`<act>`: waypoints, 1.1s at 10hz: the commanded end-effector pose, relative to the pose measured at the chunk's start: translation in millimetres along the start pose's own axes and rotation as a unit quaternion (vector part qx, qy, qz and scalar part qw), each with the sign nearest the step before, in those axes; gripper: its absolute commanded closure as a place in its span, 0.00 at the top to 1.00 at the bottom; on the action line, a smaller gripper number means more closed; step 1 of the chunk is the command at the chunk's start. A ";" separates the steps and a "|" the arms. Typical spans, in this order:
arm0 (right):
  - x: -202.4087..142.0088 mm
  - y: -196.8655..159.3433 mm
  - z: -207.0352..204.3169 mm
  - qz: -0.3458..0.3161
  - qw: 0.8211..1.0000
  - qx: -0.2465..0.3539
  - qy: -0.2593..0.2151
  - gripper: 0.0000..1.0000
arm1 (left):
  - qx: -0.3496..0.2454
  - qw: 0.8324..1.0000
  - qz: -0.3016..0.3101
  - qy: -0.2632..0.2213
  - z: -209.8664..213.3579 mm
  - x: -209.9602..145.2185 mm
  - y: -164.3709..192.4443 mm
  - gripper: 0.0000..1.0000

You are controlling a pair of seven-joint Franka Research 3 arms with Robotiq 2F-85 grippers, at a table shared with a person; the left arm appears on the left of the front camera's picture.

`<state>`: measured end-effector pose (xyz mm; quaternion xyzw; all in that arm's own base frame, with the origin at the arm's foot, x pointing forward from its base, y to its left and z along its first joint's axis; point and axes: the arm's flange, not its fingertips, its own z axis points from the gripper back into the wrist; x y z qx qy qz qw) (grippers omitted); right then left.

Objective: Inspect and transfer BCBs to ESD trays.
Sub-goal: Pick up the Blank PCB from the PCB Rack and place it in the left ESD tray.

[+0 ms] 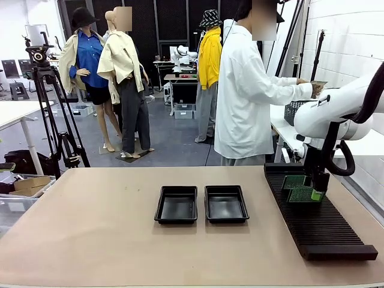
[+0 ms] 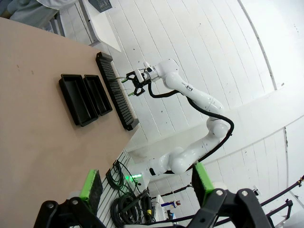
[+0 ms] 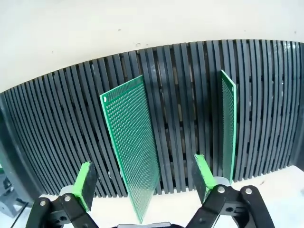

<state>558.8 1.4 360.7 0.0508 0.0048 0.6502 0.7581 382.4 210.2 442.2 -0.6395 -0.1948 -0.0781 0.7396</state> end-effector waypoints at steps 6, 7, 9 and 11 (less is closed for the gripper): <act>5.5 -1.2 -1.1 0.016 1.000 -0.011 -0.009 0.34 | 0.005 1.000 0.001 0.001 1.9 -0.6 -1.8 1.00; 5.8 -1.2 -2.0 0.018 1.000 -0.008 -0.008 0.17 | 0.005 1.000 0.001 0.001 1.9 -0.6 -1.8 1.00; 8.9 -2.0 -5.0 0.021 1.000 -0.001 -0.004 0.00 | 0.005 1.000 0.001 0.001 1.9 -0.6 -1.8 1.00; 10.3 -3.4 -6.8 0.023 1.000 0.007 -0.003 0.00 | 0.005 1.000 0.001 0.001 1.9 -0.6 -1.8 1.00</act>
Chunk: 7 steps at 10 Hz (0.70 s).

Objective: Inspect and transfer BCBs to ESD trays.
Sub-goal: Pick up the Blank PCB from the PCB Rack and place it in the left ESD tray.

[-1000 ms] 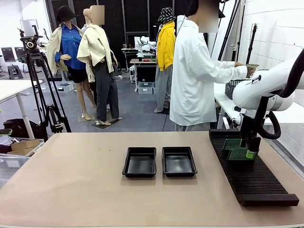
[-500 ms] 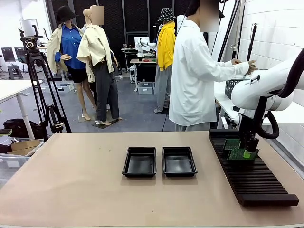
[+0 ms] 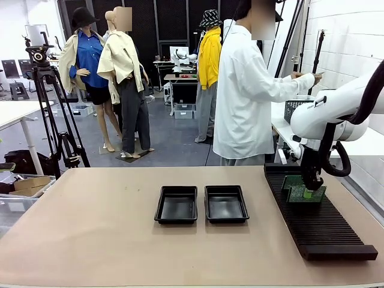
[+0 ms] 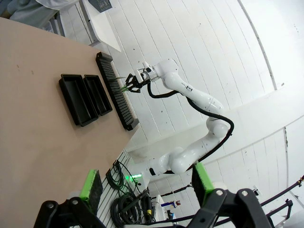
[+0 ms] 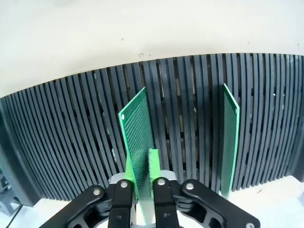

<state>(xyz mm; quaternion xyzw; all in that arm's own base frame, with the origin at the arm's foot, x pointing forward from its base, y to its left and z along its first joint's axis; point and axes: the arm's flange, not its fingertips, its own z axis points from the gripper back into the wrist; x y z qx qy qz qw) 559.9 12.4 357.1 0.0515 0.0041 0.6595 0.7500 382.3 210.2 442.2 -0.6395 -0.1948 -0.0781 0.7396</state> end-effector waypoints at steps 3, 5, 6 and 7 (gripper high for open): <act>0.5 -4.1 -4.6 0.011 1.000 0.011 0.000 0.00 | 0.005 1.000 0.001 0.001 1.9 -0.6 -1.8 1.00; 0.8 -4.9 -4.6 0.011 1.000 0.013 0.002 0.00 | 0.005 1.000 0.001 0.001 1.9 -0.6 -1.8 1.00; 1.2 -5.3 -4.7 0.011 1.000 0.014 0.003 0.00 | 0.005 1.000 0.001 0.001 1.9 -0.6 -1.8 1.00; 1.9 -4.1 -2.7 0.011 1.000 0.016 0.005 0.00 | 0.005 1.000 0.001 0.001 1.9 -0.6 -1.8 1.00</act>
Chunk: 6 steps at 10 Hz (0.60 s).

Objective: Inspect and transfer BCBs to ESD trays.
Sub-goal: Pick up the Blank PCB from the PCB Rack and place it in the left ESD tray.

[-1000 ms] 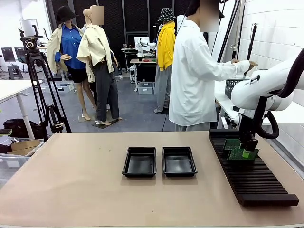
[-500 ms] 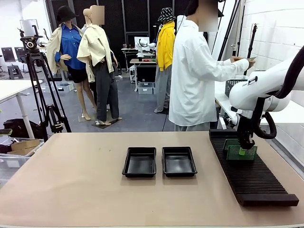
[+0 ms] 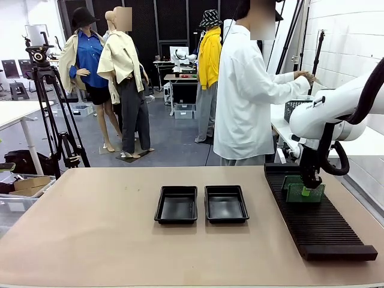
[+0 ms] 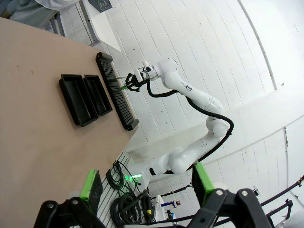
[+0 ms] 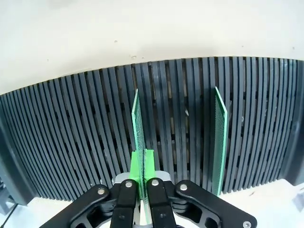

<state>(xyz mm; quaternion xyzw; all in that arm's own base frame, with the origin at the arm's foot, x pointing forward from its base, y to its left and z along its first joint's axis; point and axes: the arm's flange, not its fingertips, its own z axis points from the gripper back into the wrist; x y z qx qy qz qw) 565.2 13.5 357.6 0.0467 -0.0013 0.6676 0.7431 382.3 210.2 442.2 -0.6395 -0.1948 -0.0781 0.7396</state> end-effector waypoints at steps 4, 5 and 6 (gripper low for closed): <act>14.5 14.4 52.7 -0.010 0.999 0.044 0.019 0.00 | 0.005 1.000 0.001 0.001 1.9 -0.6 -1.8 1.00; 17.3 17.9 68.3 -0.010 0.999 0.036 0.026 0.00 | 0.005 1.000 0.001 0.001 1.9 -0.6 -1.8 1.00; 20.1 23.1 82.8 -0.006 0.999 0.036 0.029 0.00 | 0.005 1.000 0.001 0.001 1.9 -0.6 -1.8 1.00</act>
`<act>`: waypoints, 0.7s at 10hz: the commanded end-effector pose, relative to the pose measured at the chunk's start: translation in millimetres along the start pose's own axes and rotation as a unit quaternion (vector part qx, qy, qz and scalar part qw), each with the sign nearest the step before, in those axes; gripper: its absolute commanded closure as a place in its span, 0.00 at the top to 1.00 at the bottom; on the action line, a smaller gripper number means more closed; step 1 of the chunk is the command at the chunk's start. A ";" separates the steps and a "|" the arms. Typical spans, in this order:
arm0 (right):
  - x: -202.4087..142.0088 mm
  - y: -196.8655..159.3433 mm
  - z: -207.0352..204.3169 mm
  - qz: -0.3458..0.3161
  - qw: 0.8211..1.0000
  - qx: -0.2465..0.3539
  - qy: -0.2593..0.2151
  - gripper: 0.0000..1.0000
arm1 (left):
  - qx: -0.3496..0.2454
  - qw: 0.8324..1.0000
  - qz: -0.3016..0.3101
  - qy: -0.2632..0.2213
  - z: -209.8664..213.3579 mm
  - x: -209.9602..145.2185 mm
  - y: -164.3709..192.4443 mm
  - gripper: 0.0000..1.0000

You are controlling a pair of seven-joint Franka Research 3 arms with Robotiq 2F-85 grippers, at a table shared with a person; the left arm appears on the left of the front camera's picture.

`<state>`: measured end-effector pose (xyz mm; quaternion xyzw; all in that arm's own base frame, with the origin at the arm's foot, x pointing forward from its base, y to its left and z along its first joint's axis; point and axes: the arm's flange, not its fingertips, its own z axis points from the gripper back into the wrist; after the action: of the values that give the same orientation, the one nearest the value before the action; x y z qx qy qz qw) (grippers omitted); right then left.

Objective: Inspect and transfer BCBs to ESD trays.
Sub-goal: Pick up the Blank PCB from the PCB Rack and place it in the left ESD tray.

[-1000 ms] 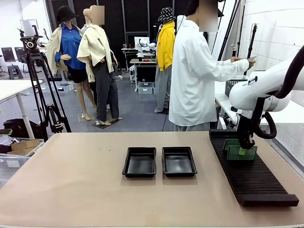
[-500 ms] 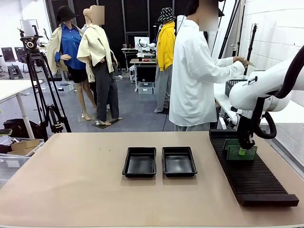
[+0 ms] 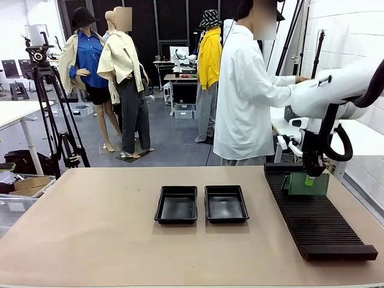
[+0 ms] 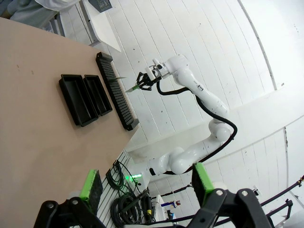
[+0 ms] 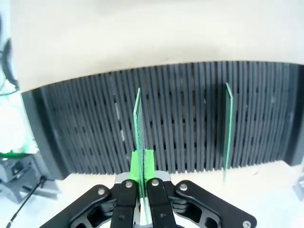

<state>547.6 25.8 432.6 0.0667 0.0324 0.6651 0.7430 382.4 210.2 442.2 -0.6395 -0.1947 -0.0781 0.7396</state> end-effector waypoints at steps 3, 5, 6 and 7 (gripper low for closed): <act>14.1 21.1 48.8 -0.017 0.999 -0.020 0.031 0.00 | 0.005 1.000 0.001 0.000 1.9 -0.5 -1.8 1.00; 18.8 35.0 69.9 -0.024 0.999 -0.031 0.029 0.00 | 0.005 1.000 0.001 0.000 1.9 -0.5 -1.8 1.00; 19.3 38.5 75.1 -0.032 0.999 -0.035 0.026 0.00 | 0.005 1.000 0.001 0.000 1.9 -0.5 -1.8 1.00; 18.4 38.4 75.5 -0.035 0.999 -0.031 0.022 0.00 | 0.005 1.000 0.001 0.000 1.9 -0.5 -1.8 1.00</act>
<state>522.8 42.6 514.7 0.0265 0.0209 0.6510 0.7583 382.4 210.2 442.2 -0.6395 -0.1947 -0.0781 0.7396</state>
